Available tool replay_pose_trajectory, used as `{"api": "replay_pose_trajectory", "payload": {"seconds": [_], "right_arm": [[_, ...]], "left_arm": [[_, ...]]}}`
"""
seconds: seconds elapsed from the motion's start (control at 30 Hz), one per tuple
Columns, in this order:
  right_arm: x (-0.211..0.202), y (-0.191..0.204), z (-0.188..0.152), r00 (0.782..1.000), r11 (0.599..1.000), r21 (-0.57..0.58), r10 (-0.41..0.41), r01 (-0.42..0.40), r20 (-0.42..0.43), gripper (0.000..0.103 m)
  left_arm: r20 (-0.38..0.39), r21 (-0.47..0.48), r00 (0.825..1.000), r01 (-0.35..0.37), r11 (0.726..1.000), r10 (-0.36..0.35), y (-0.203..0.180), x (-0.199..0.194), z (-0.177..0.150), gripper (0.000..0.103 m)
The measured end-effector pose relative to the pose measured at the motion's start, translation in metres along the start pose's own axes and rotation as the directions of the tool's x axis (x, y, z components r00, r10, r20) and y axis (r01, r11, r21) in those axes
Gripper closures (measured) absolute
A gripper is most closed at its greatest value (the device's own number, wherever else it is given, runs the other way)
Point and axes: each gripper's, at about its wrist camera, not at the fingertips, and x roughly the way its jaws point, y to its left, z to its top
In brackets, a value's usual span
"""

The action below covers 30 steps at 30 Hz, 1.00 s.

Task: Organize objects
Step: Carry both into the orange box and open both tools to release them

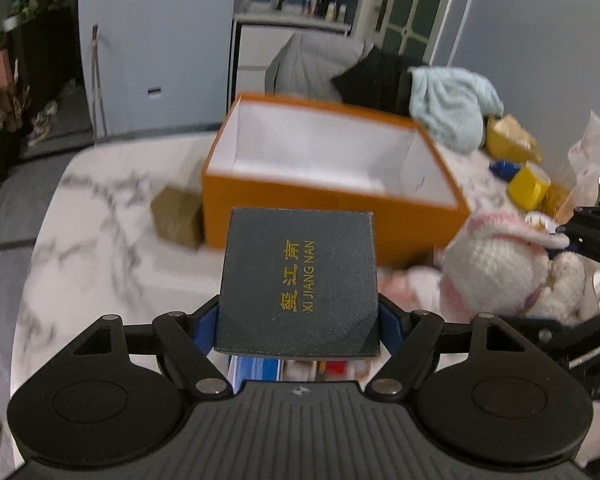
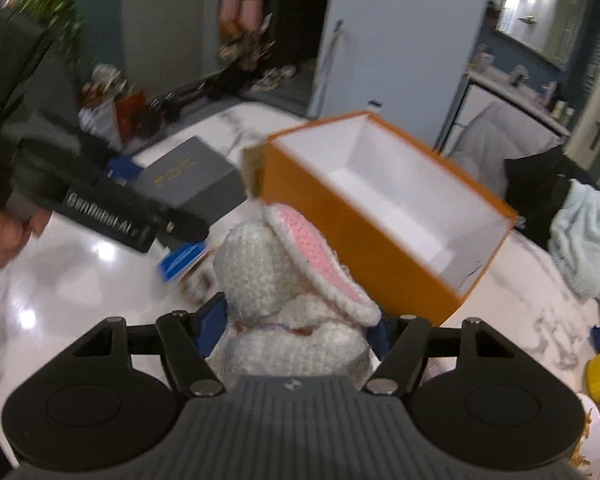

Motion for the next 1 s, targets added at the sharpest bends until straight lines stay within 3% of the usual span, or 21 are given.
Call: {"api": "replay_pose_trajectory", "payload": {"seconds": [0.17,0.3,0.6,0.73,1.0], "right_arm": [[0.009,-0.054,0.033,0.993,0.985,0.151,-0.097,0.086,0.069,0.032],[0.024,-0.097,0.046,0.983,0.952,0.277,-0.16,0.128,0.094,0.032],[0.079,-0.153,0.044,0.963,0.872,0.464,-0.238,0.155,0.124,0.032],[0.104,-0.167,0.036,0.975,0.861,0.492,-0.201,0.128,0.099,0.032],[0.113,-0.158,0.039,0.974,0.899,0.413,-0.202,0.145,0.098,0.032]], "left_arm": [[0.072,0.006,0.997,-0.014,1.0,0.013,-0.014,0.022,0.04,0.014],[0.114,0.069,0.993,-0.038,0.997,0.03,-0.032,0.043,0.066,0.014],[0.109,0.122,0.991,-0.088,0.989,0.074,-0.06,0.11,0.091,0.014],[0.075,0.145,0.993,-0.103,0.984,0.093,-0.067,0.134,0.088,0.014],[0.005,0.175,0.992,-0.122,0.977,0.123,-0.075,0.164,0.077,0.014]]}}
